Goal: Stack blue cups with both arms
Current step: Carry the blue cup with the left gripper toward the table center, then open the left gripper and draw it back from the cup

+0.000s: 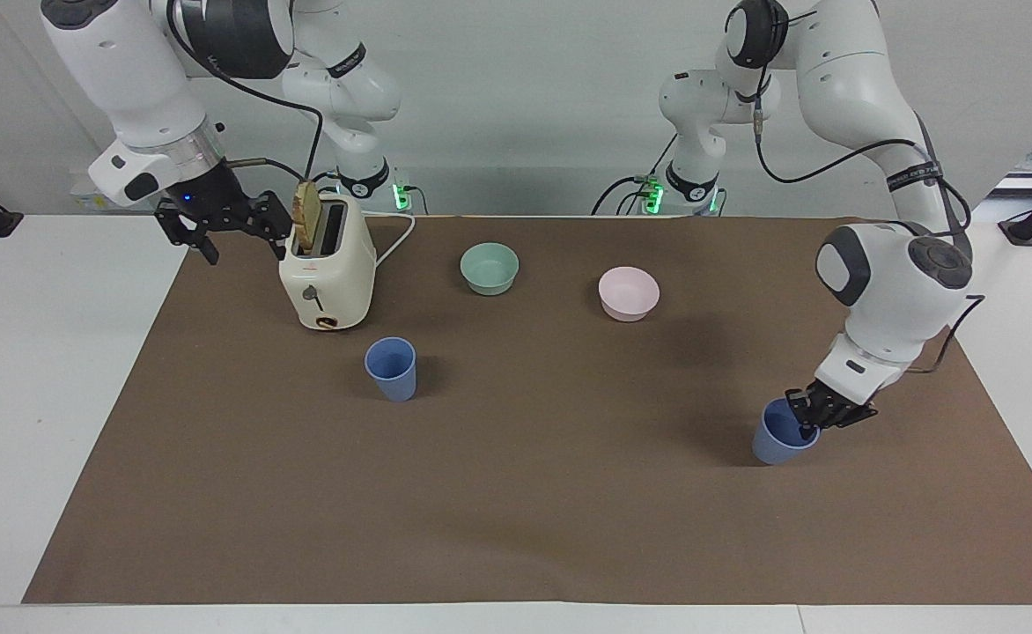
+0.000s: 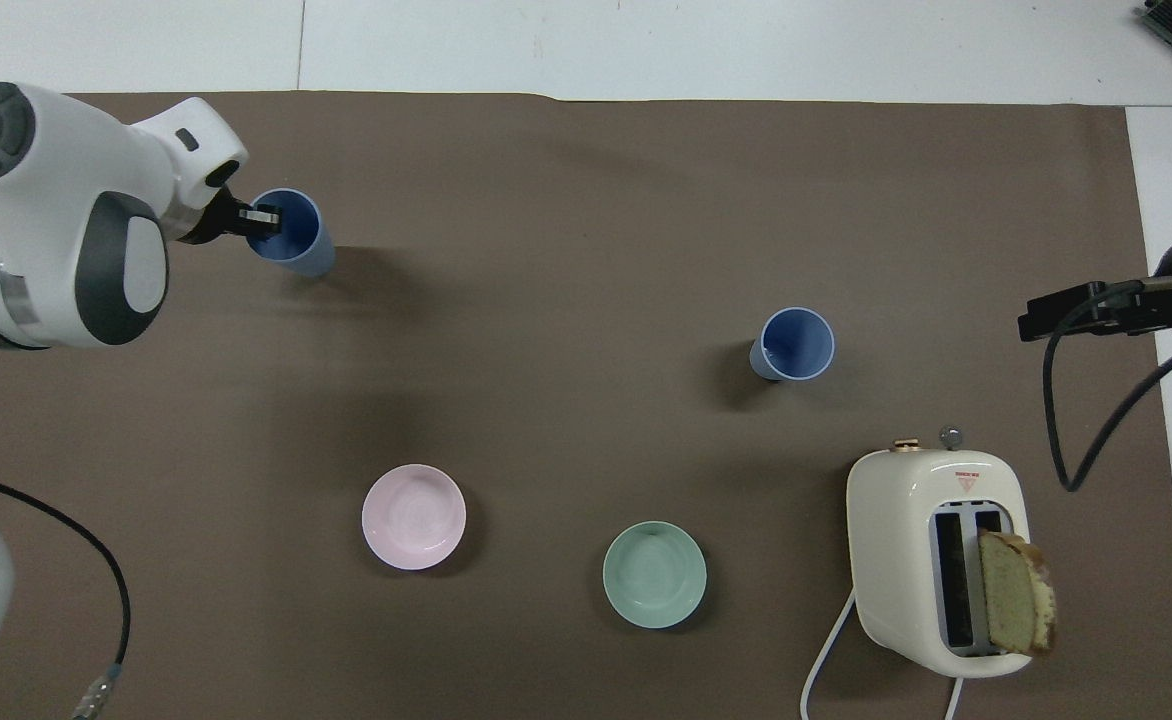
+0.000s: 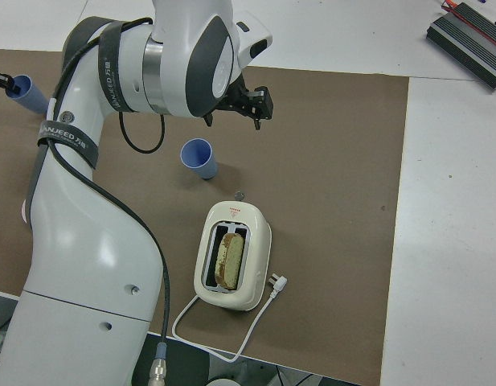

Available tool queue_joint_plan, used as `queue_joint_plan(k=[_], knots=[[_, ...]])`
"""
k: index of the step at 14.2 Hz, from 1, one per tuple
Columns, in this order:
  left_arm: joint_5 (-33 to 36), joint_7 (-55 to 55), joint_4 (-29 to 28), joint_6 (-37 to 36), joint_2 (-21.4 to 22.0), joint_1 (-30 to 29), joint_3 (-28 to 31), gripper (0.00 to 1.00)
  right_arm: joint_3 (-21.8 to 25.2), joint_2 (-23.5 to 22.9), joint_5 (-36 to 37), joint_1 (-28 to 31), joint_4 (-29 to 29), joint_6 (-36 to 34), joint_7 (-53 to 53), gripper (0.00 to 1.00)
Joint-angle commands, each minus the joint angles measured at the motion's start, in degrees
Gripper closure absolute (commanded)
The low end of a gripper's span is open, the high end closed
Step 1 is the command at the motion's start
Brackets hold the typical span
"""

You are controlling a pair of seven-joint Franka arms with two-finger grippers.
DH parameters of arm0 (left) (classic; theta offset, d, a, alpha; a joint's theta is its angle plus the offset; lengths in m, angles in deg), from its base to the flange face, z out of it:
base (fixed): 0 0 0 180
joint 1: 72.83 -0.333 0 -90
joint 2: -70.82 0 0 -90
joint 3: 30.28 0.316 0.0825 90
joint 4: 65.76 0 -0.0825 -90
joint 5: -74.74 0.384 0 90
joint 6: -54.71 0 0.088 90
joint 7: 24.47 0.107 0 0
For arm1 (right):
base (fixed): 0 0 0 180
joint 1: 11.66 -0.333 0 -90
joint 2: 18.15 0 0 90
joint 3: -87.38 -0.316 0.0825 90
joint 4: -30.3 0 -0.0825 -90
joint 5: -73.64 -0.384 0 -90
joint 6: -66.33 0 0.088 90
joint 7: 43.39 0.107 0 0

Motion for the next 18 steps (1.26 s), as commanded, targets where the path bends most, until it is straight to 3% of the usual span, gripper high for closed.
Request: queue_joint_plan(k=[1,3,5,8,9,12,13,18], knots=[[-0.66,-5.76,-2.86,-0.25,2.07,6.43,1.0,1.0,-0.6,0.89,0.44,0.66,1.12,0.58,0.97,0.0],[-0.66,-12.16,-7.67,0.1,4.7,11.96,0.91,1.0,-0.59,0.89,0.44,0.66,1.12,0.67,0.97,0.0],[-0.75,-14.04,-12.78,5.52,7.07,15.93,0.91,1.0,-0.6,0.89,0.44,0.66,1.12,0.58,0.97,0.0],[-0.75,-17.28,-14.64,9.94,7.08,20.15,0.91,1.0,-0.6,0.89,0.44,0.66,1.12,0.67,0.97,0.0],[-0.75,-17.2,-14.65,9.68,7.08,20.25,0.83,0.93,-0.6,0.89,0.44,0.66,1.12,0.67,0.97,0.0],[-1.53,-17.73,-14.21,8.8,6.99,20.16,0.91,0.08,-0.59,1.06,0.44,0.66,1.12,-0.29,0.97,0.0],[-1.54,-17.38,-13.86,8.72,6.91,20.08,0.91,0.0,-0.51,0.98,0.44,0.66,1.03,0.05,0.97,0.0],[-1.54,-17.03,-12.54,2.32,11.11,18.85,1.44,0.0,-0.6,0.89,0.44,0.66,1.12,0.14,0.97,0.0]])
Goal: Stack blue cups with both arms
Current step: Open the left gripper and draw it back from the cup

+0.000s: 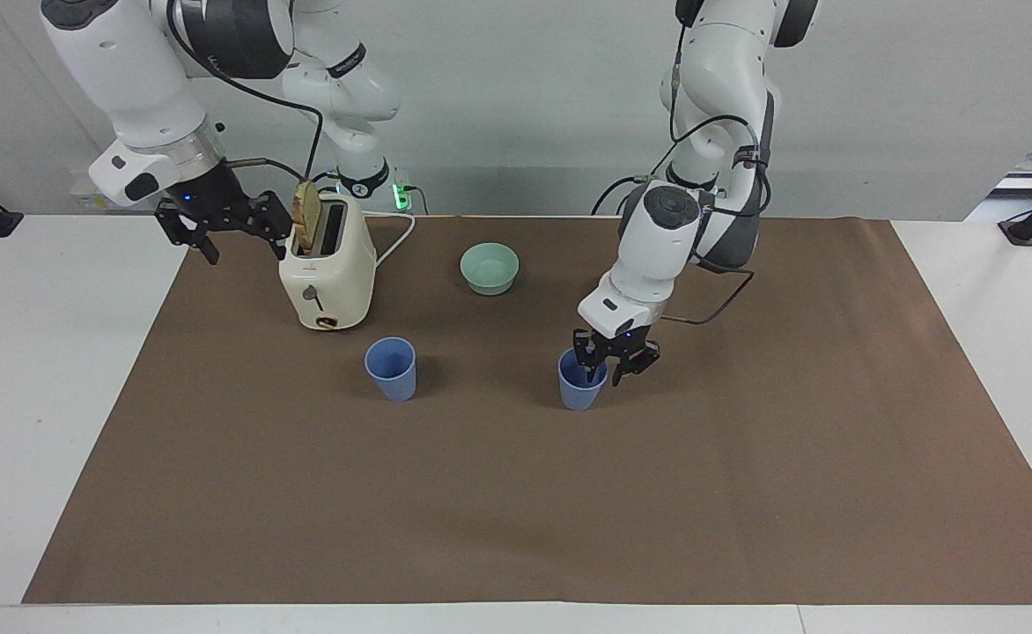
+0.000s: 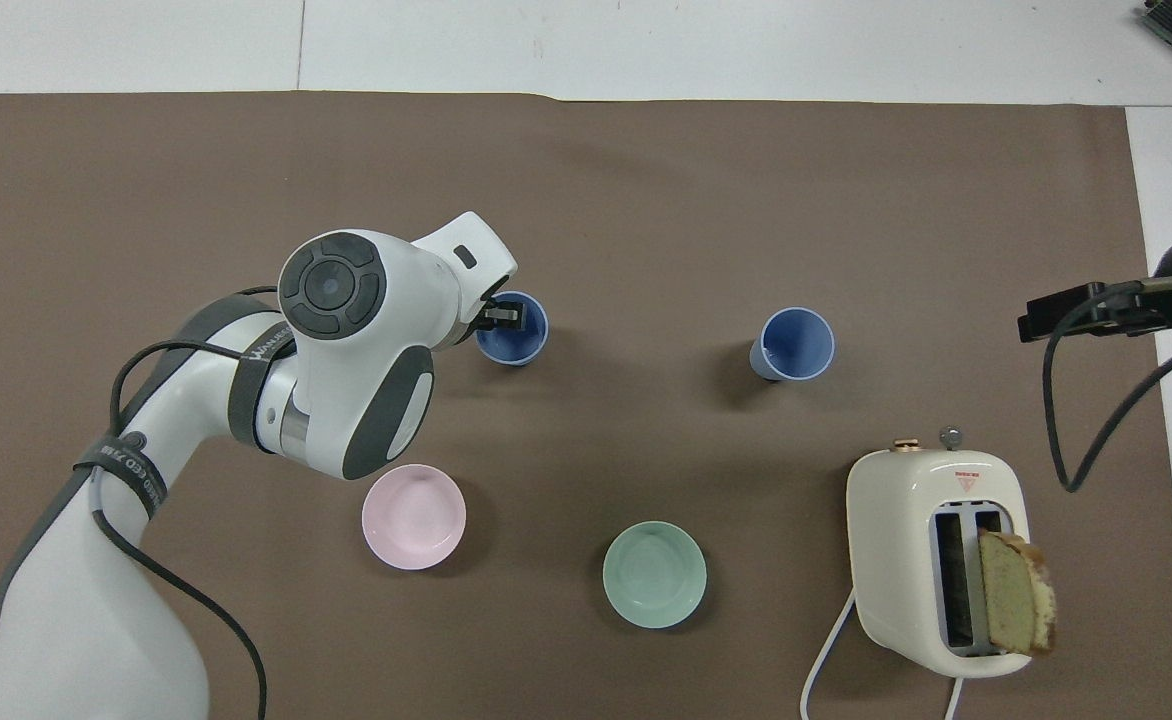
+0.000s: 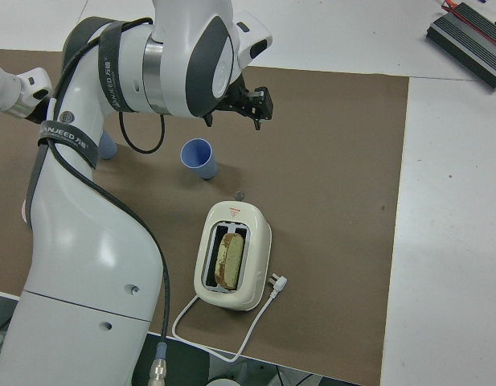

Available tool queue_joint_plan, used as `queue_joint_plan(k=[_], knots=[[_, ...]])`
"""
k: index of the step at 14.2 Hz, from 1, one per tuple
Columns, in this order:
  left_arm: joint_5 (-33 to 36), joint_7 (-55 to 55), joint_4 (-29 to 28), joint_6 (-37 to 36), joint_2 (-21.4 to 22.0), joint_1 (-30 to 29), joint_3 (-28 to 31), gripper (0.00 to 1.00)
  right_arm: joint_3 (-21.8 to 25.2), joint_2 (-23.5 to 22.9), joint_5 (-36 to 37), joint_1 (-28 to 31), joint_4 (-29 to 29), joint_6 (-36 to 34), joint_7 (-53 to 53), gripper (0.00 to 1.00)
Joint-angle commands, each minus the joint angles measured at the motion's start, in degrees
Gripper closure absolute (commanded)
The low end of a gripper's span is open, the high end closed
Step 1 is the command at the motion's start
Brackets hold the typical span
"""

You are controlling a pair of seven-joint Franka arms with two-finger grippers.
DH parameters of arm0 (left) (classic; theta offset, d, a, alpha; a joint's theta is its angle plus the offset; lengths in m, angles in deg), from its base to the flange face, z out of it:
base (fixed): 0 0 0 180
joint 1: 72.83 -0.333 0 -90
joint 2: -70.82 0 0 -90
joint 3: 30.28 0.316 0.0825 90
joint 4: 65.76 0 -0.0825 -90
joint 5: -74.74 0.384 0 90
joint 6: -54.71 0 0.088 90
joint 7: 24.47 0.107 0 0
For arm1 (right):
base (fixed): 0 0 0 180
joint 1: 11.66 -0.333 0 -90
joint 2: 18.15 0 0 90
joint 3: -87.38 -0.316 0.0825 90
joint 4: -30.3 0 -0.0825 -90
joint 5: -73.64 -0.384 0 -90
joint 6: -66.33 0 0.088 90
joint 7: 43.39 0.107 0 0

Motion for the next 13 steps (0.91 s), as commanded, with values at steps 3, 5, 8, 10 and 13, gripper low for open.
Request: queue_joint_plan(k=[3,5,8,10,13], knots=[[-0.48,0.95,-0.63,-11.09,10.42,-4.44,0.5,0.0,-0.51,0.71,0.88,1.18,0.23,0.44,0.62,0.0],[-0.13,4.1,-0.19,-15.83,13.85,-7.78,0.68,0.0,-0.16,0.71,0.44,1.36,0.05,0.17,0.97,0.0],[0.05,10.08,5.94,-26.1,14.84,-14.55,0.59,0.0,0.45,0.88,0.27,2.06,0.05,0.26,0.36,0.0],[1.62,14.64,10.43,-31.22,14.57,-18.5,0.59,0.0,0.64,1.76,0.35,1.54,2.67,0.87,0.18,0.0],[4.7,18.26,15.96,-37.98,14.75,-22.64,0.68,0.0,0.46,1.5,0.35,0.4,8.38,6.91,0.36,0.0]])
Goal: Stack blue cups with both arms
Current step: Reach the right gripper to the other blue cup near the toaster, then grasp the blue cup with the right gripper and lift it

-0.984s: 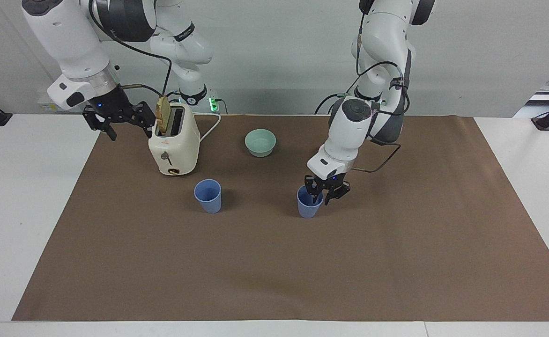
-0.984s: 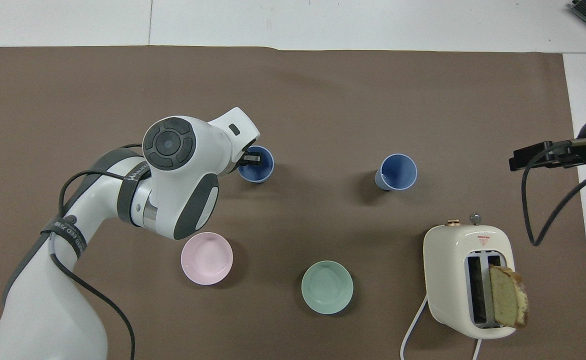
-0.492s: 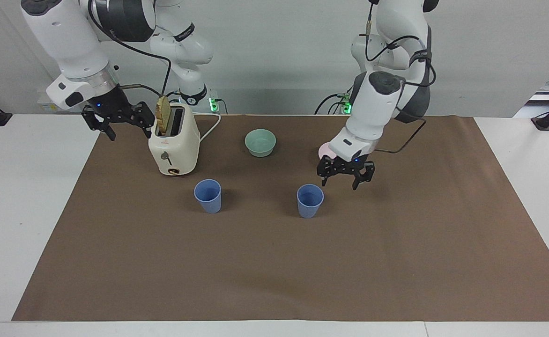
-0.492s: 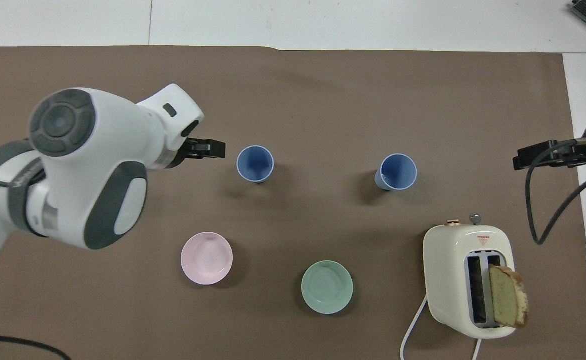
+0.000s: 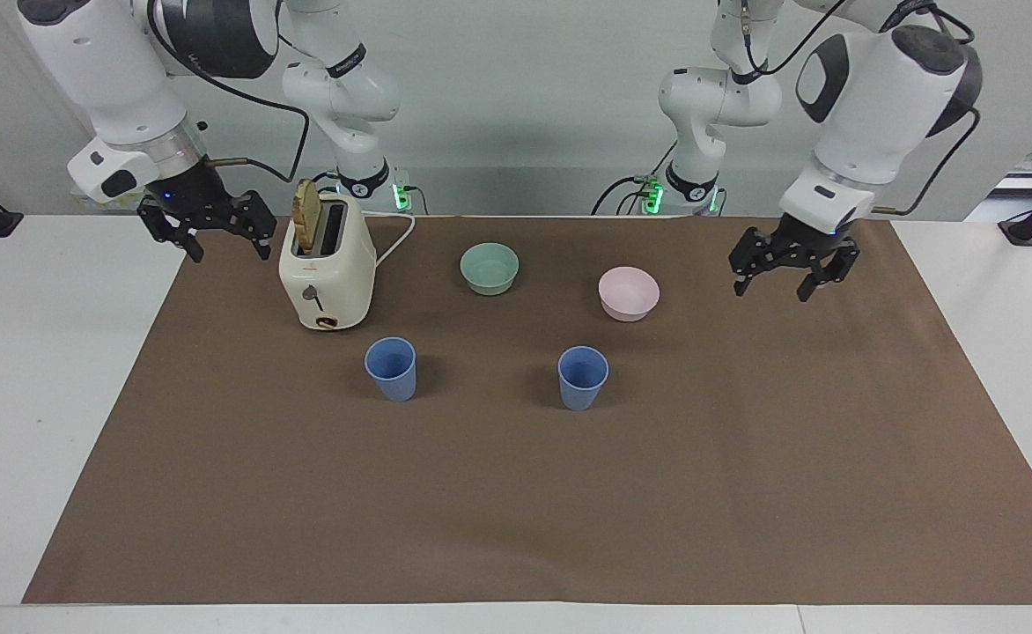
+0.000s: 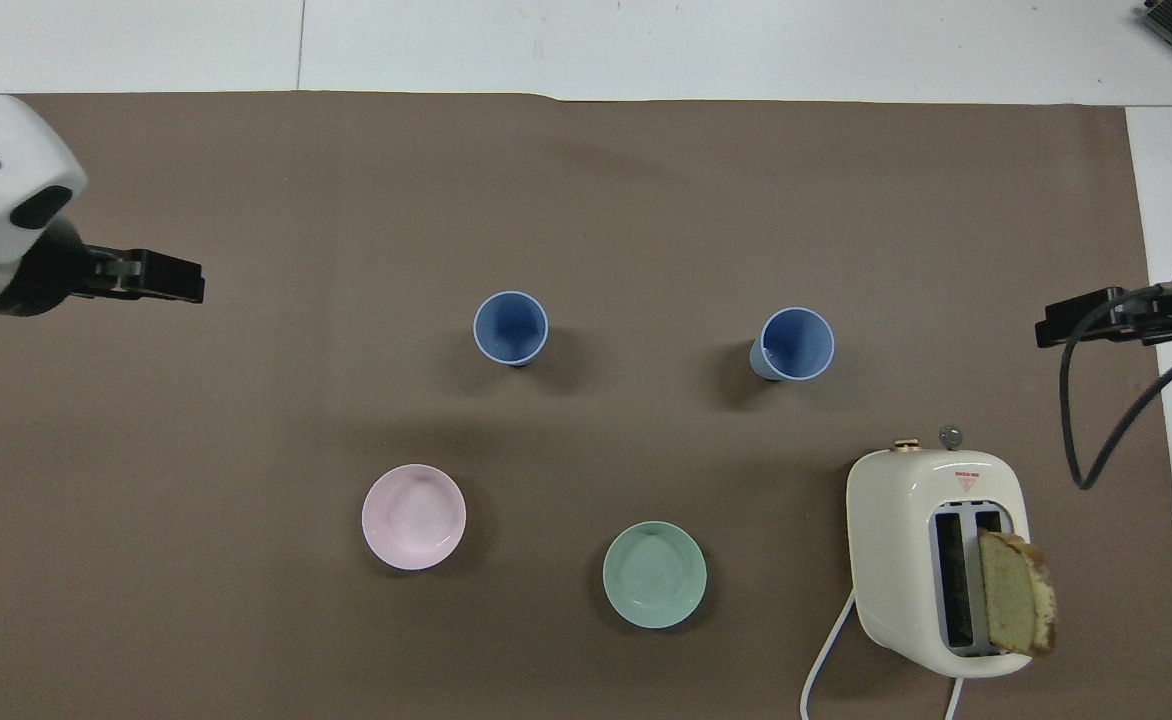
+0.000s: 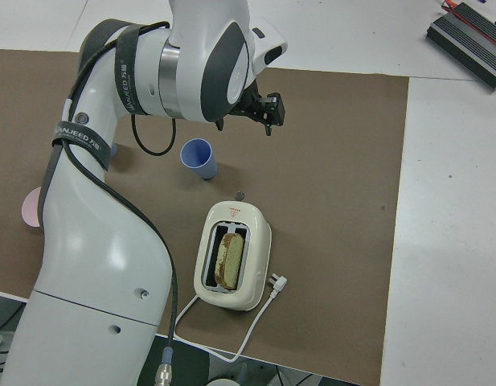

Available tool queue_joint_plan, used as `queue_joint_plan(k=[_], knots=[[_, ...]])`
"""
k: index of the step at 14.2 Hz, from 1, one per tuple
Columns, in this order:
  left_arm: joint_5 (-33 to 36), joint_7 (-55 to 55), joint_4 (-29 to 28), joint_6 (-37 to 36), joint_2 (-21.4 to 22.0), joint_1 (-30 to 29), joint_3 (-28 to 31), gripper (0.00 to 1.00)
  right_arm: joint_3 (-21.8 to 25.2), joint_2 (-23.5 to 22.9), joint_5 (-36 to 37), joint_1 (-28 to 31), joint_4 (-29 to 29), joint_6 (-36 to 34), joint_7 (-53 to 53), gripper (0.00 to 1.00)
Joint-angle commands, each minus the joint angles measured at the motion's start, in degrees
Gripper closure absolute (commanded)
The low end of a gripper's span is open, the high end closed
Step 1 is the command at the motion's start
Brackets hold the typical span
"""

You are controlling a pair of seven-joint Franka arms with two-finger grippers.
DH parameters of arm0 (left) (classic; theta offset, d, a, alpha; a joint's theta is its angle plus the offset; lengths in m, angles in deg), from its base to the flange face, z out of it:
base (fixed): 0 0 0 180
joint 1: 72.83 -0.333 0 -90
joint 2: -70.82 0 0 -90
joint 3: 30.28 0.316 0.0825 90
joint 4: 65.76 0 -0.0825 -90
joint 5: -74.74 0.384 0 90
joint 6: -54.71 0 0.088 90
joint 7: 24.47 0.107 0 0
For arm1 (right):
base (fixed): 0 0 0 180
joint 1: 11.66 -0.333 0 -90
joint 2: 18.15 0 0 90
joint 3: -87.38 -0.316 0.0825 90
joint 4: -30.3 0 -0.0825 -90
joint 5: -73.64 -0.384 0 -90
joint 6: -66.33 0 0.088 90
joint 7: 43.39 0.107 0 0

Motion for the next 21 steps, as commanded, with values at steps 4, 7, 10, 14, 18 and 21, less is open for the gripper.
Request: queue_joint_plan(k=[4,7,10,14,18,21], knots=[[2.21,3.58,9.58,-11.63,-1.3,-4.6,-0.27,0.0,-0.32,-3.31,0.08,-3.23,8.66,9.99,2.29,0.0],[4.14,3.41,10.12,-13.13,-0.78,-4.6,-0.36,0.0,-0.32,-5.08,0.08,-4.73,10.68,15.79,2.99,0.0],[3.45,3.5,7.39,-12.16,0.37,-4.51,-0.27,0.0,-0.32,-5.43,0.08,-4.99,12.09,17.03,3.35,0.0],[2.04,3.67,5.03,-9.35,-0.61,-5.39,-0.18,0.0,-0.41,-7.36,0.08,-5.52,12.53,18.79,3.35,0.0],[2.13,3.59,3.34,-9.96,0.54,-5.39,-0.18,0.0,-0.5,-10.96,0.08,-10.0,13.58,25.11,6.5,0.0],[2.04,3.59,3.61,-10.49,0.54,-5.39,-0.18,0.0,-0.41,-14.04,0.08,-10.62,14.02,28.71,8.52,0.0]])
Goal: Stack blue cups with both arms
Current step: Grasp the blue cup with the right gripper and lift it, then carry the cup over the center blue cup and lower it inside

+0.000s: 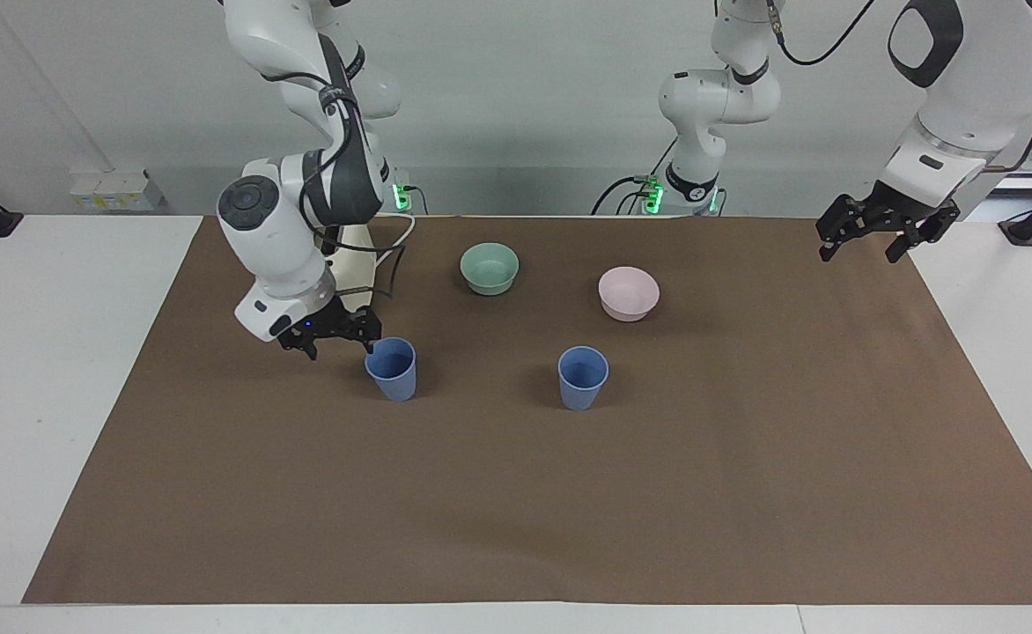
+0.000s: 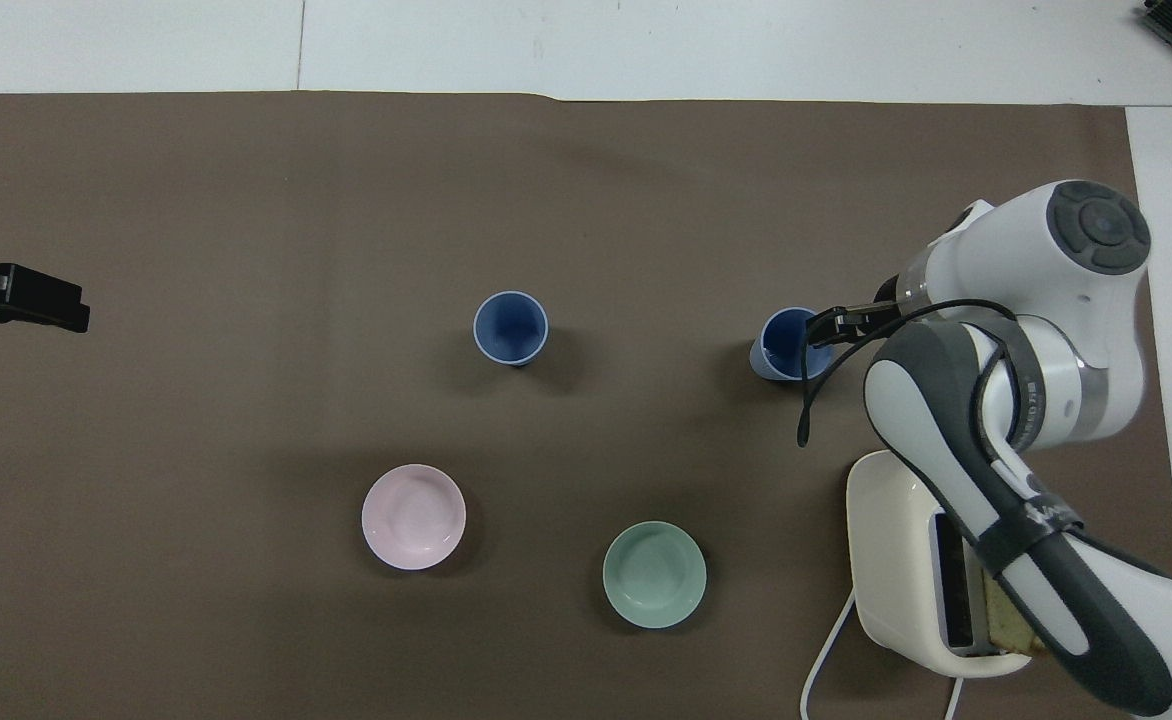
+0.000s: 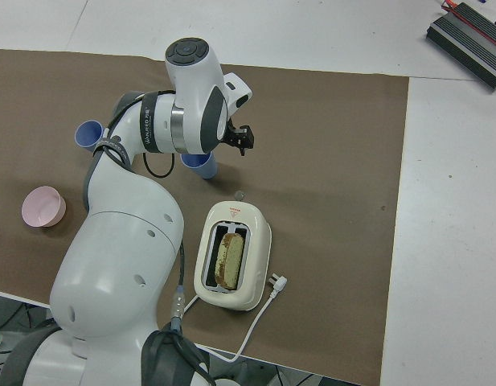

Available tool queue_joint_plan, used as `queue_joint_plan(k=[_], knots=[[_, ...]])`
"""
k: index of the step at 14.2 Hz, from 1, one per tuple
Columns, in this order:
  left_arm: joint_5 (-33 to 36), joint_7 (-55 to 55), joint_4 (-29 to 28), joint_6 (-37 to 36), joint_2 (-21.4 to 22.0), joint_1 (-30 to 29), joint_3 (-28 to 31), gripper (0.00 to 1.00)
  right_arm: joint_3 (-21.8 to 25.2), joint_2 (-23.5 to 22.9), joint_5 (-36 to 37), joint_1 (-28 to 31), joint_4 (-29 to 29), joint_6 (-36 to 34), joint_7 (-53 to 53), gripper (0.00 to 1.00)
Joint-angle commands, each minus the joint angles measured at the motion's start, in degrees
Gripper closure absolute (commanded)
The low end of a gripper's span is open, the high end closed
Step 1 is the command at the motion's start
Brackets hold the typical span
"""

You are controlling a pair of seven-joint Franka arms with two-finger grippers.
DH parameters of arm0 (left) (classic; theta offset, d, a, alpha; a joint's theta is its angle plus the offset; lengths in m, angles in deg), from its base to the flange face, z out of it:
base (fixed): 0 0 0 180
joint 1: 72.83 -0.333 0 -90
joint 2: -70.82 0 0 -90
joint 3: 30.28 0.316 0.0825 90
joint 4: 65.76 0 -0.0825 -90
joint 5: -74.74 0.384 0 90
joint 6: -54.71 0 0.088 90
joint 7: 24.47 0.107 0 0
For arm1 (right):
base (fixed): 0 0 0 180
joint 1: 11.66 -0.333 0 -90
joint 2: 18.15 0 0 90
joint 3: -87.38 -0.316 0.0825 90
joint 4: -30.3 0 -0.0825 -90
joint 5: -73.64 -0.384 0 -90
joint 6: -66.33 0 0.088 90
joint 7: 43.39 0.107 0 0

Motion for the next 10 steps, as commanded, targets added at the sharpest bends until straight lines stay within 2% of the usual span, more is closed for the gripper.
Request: queue_joint_plan(k=[1,2,3,4,5,10], knots=[[-0.47,0.79,-1.46,0.35,1.57,-0.78,-0.39,0.0,-0.03,-2.41,0.12,0.33,0.74,3.17,1.78,0.0],[-0.39,0.61,-1.37,0.35,1.57,-0.69,-0.39,0.0,-0.03,-3.02,0.12,0.33,0.74,3.17,1.79,0.0],[-0.39,0.53,-1.28,0.35,1.57,-0.69,-0.48,0.0,-0.12,-3.03,0.12,0.33,0.74,3.08,1.79,0.14],[-0.39,0.52,-1.11,0.44,1.66,-0.78,-0.48,0.0,-0.12,-3.03,0.21,0.25,0.65,2.65,1.79,0.72],[-0.39,0.52,-0.85,0.35,1.92,-0.78,-0.48,0.0,-0.03,-3.03,0.21,0.07,0.65,2.73,1.0,1.0],[-0.39,0.44,-0.58,0.44,2.27,-0.78,-0.48,0.0,-0.12,-2.94,0.21,-0.19,-0.14,1.59,1.17,1.0]])
